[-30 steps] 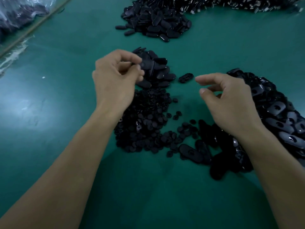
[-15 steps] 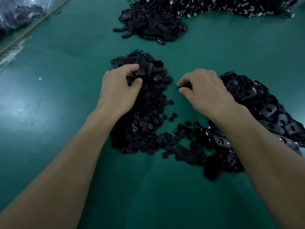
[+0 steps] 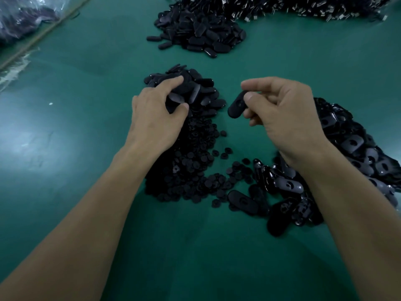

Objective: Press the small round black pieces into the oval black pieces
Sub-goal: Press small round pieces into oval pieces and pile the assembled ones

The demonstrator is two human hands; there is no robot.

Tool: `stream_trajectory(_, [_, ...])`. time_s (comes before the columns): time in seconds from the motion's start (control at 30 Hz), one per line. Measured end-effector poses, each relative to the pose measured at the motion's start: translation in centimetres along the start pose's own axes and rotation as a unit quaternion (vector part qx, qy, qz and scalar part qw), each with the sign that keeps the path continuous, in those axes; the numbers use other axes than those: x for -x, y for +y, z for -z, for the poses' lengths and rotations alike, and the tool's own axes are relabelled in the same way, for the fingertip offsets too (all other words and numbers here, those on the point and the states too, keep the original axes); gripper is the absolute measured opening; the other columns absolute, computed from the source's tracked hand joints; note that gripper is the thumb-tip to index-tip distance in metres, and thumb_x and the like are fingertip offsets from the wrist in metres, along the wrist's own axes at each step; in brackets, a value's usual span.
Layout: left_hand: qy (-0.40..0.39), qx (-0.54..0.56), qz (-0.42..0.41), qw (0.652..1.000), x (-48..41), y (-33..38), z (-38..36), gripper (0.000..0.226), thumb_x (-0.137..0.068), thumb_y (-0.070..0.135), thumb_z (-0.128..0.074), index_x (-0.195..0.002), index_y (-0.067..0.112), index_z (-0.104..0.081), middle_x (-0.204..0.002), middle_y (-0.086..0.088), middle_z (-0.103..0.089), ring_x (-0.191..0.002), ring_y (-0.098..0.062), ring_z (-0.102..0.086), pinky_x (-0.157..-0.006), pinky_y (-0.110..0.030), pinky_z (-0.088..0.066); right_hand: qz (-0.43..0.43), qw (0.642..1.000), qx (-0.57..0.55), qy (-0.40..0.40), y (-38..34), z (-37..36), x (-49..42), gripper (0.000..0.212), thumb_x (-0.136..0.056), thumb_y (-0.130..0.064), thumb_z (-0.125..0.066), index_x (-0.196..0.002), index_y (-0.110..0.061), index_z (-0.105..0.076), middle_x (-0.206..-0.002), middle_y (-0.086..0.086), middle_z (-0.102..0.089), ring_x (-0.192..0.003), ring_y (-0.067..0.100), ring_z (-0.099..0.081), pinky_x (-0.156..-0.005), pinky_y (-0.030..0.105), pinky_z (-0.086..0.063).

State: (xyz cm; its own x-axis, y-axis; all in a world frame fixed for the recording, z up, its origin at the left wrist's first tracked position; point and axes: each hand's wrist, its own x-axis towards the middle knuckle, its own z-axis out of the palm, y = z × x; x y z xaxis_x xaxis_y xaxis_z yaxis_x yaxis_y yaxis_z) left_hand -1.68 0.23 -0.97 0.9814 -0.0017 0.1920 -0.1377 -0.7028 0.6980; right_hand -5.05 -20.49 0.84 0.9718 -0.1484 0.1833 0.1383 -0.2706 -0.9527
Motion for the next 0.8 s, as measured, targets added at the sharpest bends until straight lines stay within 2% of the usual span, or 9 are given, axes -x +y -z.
stream_trajectory(0.1, [0.035, 0.017, -0.012, 0.999, 0.6, 0.5, -0.4, 0.046, -0.095, 0.031, -0.066, -0.140, 0.034, -0.057, -0.124, 0.008, -0.053, -0.125, -0.025, -0.048, -0.111, -0.042, -0.041, -0.019, 0.992, -0.126, -0.026, 0.1, -0.2, 0.5, 0.013, -0.092, -0.003, -0.068, -0.097, -0.015, -0.071, -0.078, 0.001, -0.073, -0.071, 0.012, -0.070, -0.066, 0.021, -0.054])
stream_trajectory(0.17, [0.040, 0.046, -0.057, 0.997, 1.3, 1.4, -0.8, 0.031, -0.097, 0.033, -0.065, -0.128, 0.031, -0.067, -0.116, 0.013, -0.056, -0.115, -0.016, -0.054, -0.105, -0.037, -0.045, -0.025, 0.986, -0.163, -0.032, 0.1, -0.5, 0.8, 0.010, -0.091, -0.002, -0.069, -0.094, -0.012, -0.069, -0.077, 0.001, -0.073, -0.073, 0.016, -0.071, -0.069, 0.023, -0.055])
stream_trajectory(0.23, [0.027, 0.129, -0.088, 0.987, 2.0, 2.5, -1.0, 0.017, -0.099, 0.036, -0.061, -0.110, 0.032, -0.074, -0.096, 0.012, -0.070, -0.091, -0.017, -0.064, -0.089, -0.035, -0.053, -0.037, 0.983, -0.180, -0.029, 0.2, -0.8, 1.0, 0.008, -0.092, -0.004, -0.070, -0.092, -0.012, -0.067, -0.077, 0.003, -0.074, -0.072, 0.018, -0.071, -0.070, 0.025, -0.056])
stream_trajectory(0.3, [0.002, 0.195, -0.094, 0.976, 2.5, 3.3, -1.0, 0.018, -0.100, 0.038, -0.059, -0.096, 0.031, -0.075, -0.081, -0.002, -0.074, -0.075, -0.023, -0.065, -0.069, -0.036, -0.053, -0.046, 0.980, -0.190, -0.029, 0.3, -1.1, 1.3, 0.008, -0.093, -0.004, -0.068, -0.092, -0.012, -0.065, -0.078, 0.006, -0.075, -0.072, 0.020, -0.073, -0.070, 0.025, -0.057])
stream_trajectory(0.33, [-0.010, 0.211, -0.098, 0.973, 2.6, 3.4, -1.0, 0.017, -0.099, 0.037, -0.062, -0.094, 0.029, -0.076, -0.078, 0.000, -0.073, -0.069, -0.019, -0.065, -0.063, -0.032, -0.051, -0.047, 0.979, -0.195, -0.031, 0.3, -1.1, 1.4, 0.009, -0.093, -0.003, -0.067, -0.092, -0.012, -0.065, -0.078, 0.007, -0.076, -0.072, 0.020, -0.074, -0.069, 0.025, -0.057])
stream_trajectory(0.43, [-0.037, 0.249, -0.087, 0.964, 2.6, 3.2, -1.2, 0.004, -0.092, 0.021, -0.074, -0.095, 0.024, -0.075, -0.077, 0.013, -0.074, -0.070, 0.000, -0.068, -0.067, -0.018, -0.052, -0.031, 0.979, -0.199, -0.041, 0.4, -1.1, 1.5, 0.009, -0.095, -0.004, -0.065, -0.092, -0.013, -0.064, -0.078, 0.007, -0.076, -0.073, 0.020, -0.074, -0.067, 0.024, -0.056])
stream_trajectory(0.57, [-0.054, 0.280, -0.069, 0.956, 2.5, 2.7, -1.5, 0.011, -0.090, 0.012, -0.075, -0.092, 0.023, -0.074, -0.070, 0.010, -0.073, -0.065, -0.004, -0.068, -0.063, -0.019, -0.053, -0.003, 0.985, -0.164, -0.044, 0.7, -1.1, 1.7, 0.012, -0.098, -0.006, -0.060, -0.093, -0.016, -0.065, -0.080, 0.005, -0.077, -0.073, 0.019, -0.075, -0.064, 0.023, -0.055])
stream_trajectory(0.67, [-0.062, 0.301, -0.055, 0.950, 2.5, 2.7, -1.5, 0.013, -0.092, 0.008, -0.073, -0.094, 0.021, -0.073, -0.072, 0.006, -0.074, -0.067, -0.007, -0.070, -0.065, -0.019, -0.055, 0.045, 0.994, -0.091, -0.027, 0.9, -0.9, 1.7, 0.017, -0.097, -0.008, -0.062, -0.095, -0.023, -0.069, -0.082, -0.003, -0.076, -0.073, 0.013, -0.073, -0.063, 0.020, -0.053])
stream_trajectory(0.8, [-0.075, 0.289, -0.069, 0.952, 2.7, 2.8, -1.4, 0.012, -0.091, 0.012, -0.075, -0.101, 0.019, -0.073, -0.073, 0.006, -0.074, -0.067, -0.006, -0.070, -0.065, -0.018, -0.054, 0.094, 0.995, -0.032, 0.008, 0.9, -0.7, 1.7, 0.017, -0.094, -0.014, -0.068, -0.094, -0.031, -0.072, -0.076, -0.014, -0.073, -0.066, 0.005, -0.066, -0.061, 0.016, -0.049])
